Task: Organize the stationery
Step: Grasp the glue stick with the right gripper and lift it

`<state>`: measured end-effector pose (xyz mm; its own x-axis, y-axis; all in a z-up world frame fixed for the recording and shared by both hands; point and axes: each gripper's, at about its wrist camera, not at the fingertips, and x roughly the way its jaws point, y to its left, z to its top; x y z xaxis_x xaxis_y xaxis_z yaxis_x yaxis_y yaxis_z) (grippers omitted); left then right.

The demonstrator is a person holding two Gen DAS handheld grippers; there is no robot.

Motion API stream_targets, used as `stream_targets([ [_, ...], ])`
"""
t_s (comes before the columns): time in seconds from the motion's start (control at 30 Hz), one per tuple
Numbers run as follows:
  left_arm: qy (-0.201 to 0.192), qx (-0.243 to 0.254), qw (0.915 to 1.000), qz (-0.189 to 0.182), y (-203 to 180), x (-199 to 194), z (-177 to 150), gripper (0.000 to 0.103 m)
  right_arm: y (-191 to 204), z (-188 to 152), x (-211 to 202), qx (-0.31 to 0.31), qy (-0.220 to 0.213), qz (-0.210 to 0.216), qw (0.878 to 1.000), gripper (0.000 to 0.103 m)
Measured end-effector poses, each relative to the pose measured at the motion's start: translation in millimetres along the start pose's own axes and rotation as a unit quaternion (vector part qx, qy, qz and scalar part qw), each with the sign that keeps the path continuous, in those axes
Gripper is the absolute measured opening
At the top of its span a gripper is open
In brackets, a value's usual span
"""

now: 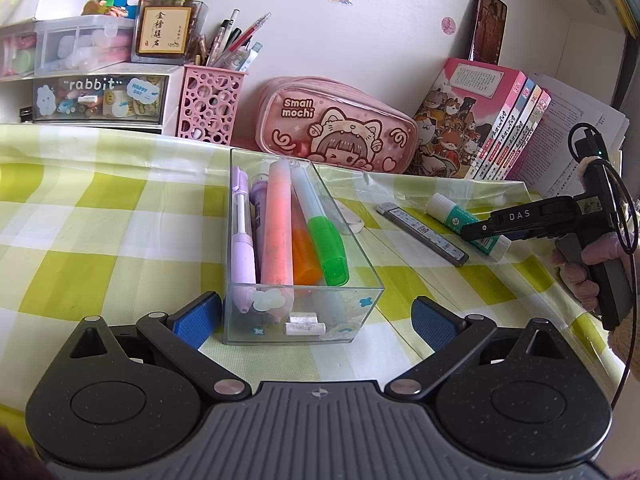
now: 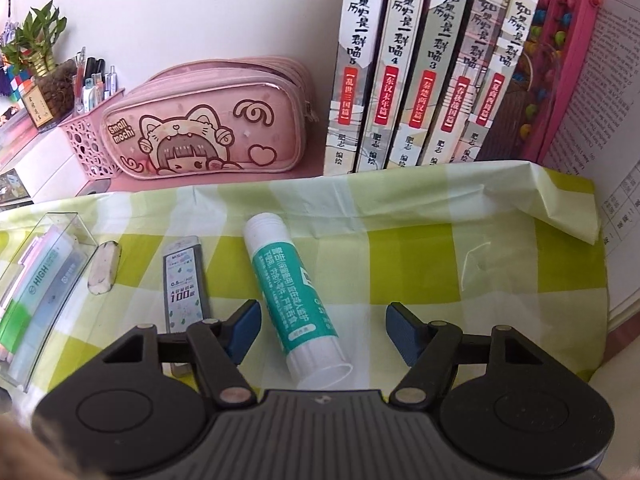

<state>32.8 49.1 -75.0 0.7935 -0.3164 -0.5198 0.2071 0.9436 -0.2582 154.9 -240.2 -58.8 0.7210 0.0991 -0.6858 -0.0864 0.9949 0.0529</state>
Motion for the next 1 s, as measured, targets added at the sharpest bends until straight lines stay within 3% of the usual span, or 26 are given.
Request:
stream_targets([
  [0.3, 0.002, 0.004, 1.0, 0.004, -1.3, 1.6, -0.5, 0.096, 18.0, 7.7, 7.5, -0.005, 0.0, -0.009, 1.0, 0.055],
  [0.67, 0.009, 0.012, 0.9997, 0.022, -1.5, 2.5, 4.3, 0.096, 16.0, 7.9, 2.8, 0.087, 0.012, 0.033, 0.996, 0.051],
  [1.0, 0.005, 0.012, 0.9993, 0.036, 1.7, 4.6, 6.3, 0.097, 9.0, -1.7, -9.5, 0.185, 0.014, 0.111, 0.976, 0.051],
])
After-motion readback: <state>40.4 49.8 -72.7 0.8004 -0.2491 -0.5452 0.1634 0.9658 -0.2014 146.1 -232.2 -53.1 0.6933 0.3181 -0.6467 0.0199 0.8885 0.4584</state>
